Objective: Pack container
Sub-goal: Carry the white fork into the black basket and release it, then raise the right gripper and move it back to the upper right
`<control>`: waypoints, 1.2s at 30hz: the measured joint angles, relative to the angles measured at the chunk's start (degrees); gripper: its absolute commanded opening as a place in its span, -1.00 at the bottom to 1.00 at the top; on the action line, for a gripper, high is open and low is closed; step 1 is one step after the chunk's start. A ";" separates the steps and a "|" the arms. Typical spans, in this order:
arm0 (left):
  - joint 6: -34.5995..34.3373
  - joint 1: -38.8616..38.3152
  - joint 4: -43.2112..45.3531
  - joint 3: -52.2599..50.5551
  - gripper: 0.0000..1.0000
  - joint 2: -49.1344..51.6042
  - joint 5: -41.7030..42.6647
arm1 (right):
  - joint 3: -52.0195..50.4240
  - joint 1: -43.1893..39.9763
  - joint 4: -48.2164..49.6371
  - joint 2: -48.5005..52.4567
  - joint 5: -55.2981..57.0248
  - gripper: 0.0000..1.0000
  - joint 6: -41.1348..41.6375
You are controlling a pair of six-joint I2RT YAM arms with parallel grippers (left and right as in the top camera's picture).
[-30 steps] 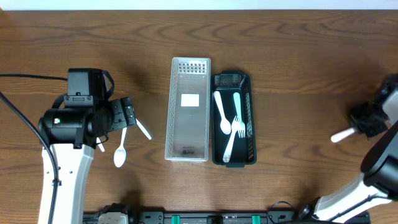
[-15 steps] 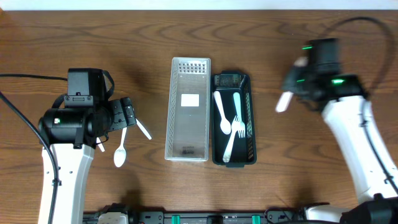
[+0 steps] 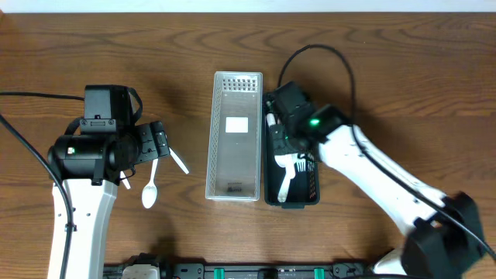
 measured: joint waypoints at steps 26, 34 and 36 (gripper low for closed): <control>-0.31 0.00 -2.32 2.84 0.86 0.79 0.02 | 9.46 -16.28 1.60 -3.56 5.33 0.09 -6.58; 2.36 0.00 -4.26 3.54 0.86 13.46 0.02 | 11.04 -36.22 -3.23 -3.65 0.90 0.11 -10.29; 3.72 0.07 -2.21 2.21 0.86 16.65 0.04 | 10.88 -39.21 -3.61 -1.81 0.15 0.11 -11.34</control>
